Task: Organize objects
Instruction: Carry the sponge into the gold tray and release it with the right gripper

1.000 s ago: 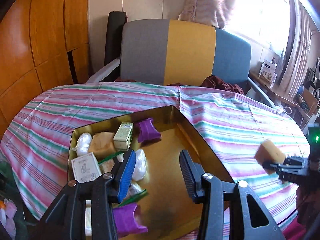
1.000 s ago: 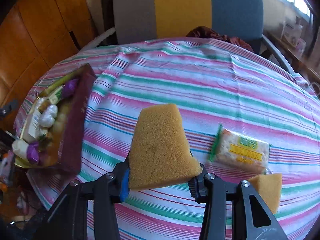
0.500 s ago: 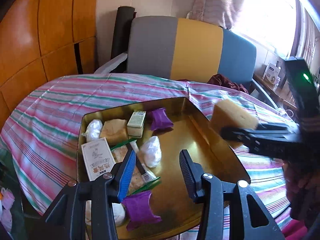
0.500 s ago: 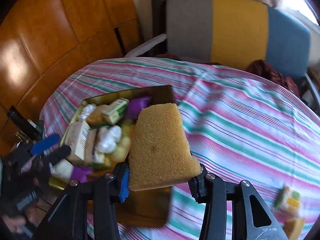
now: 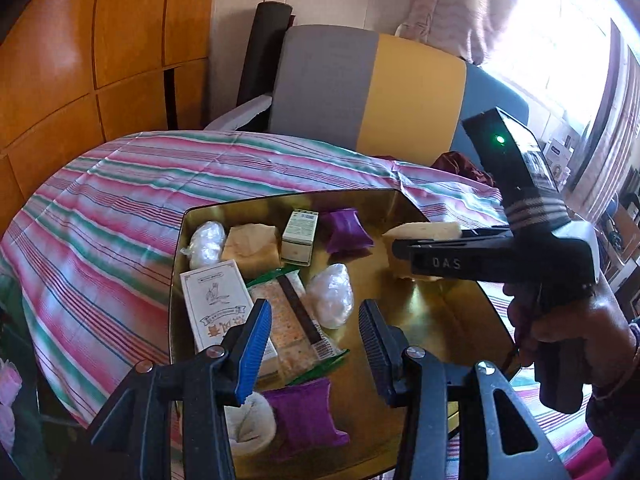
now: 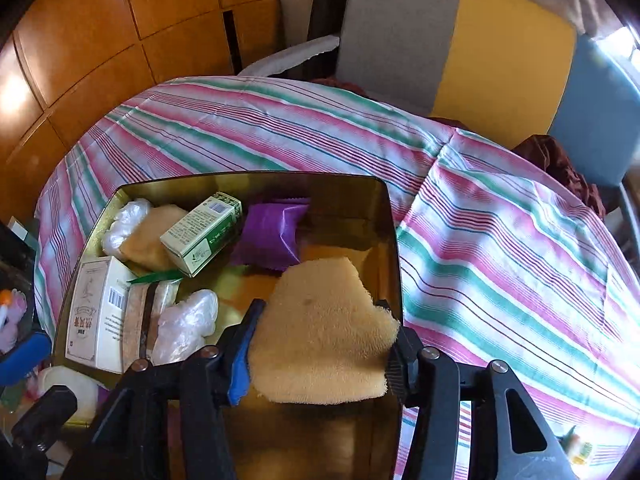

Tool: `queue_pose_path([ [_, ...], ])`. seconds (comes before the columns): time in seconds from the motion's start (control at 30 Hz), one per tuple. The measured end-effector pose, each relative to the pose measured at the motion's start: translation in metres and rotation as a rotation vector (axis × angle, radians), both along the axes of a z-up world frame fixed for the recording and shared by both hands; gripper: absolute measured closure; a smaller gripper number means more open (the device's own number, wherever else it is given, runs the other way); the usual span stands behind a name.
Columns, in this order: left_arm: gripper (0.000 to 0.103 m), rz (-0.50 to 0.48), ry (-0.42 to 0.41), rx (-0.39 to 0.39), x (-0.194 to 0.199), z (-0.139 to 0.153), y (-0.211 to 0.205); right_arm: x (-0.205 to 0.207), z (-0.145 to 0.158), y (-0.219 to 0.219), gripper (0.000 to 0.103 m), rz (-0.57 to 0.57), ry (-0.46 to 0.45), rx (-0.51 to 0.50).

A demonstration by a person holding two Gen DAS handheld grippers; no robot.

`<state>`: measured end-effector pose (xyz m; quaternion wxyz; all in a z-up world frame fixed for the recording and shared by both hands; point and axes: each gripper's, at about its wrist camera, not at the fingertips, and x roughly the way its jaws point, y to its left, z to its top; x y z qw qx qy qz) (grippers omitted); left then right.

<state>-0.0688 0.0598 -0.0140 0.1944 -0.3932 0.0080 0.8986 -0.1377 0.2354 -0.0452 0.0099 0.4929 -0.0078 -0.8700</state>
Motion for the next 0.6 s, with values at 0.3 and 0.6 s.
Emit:
queue_pose_path([
  [0.3, 0.057, 0.01, -0.003, 0.0, 0.001, -0.001, -0.001, 0.017, 0.003, 0.008, 0.036, -0.024, 0.035, -0.052],
  [0.6, 0.057, -0.016, 0.006, -0.005, 0.011, 0.003, 0.005, 0.051, 0.024, 0.021, 0.028, -0.056, 0.11, -0.144],
])
